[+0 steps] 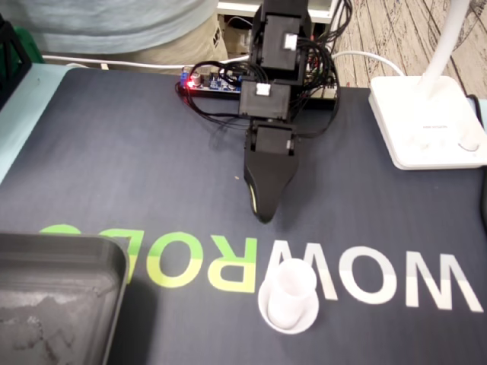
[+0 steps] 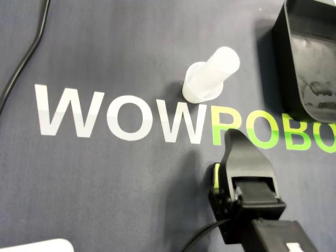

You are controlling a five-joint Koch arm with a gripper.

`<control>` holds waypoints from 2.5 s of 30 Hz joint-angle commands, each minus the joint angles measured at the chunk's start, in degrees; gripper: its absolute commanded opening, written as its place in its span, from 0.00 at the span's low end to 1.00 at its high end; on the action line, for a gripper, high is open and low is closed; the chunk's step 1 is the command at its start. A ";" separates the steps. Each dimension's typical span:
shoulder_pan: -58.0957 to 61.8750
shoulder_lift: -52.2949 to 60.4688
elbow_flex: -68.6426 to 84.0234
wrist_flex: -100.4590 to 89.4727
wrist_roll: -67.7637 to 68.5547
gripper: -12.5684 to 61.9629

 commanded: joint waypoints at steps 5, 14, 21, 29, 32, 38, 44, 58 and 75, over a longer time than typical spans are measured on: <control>-0.18 4.39 2.55 -0.09 0.09 0.63; -0.26 4.39 2.55 -0.09 0.00 0.63; -0.18 4.39 2.55 -0.09 0.09 0.63; 0.70 4.39 2.55 -0.09 0.18 0.62; 0.70 4.48 2.55 -0.09 0.70 0.62; 0.62 4.48 1.58 -0.88 1.67 0.62; 0.09 4.39 -4.75 -0.88 1.41 0.61; -0.88 1.41 -11.69 -13.89 -22.76 0.61; -0.97 -15.56 -10.55 -47.81 -70.31 0.61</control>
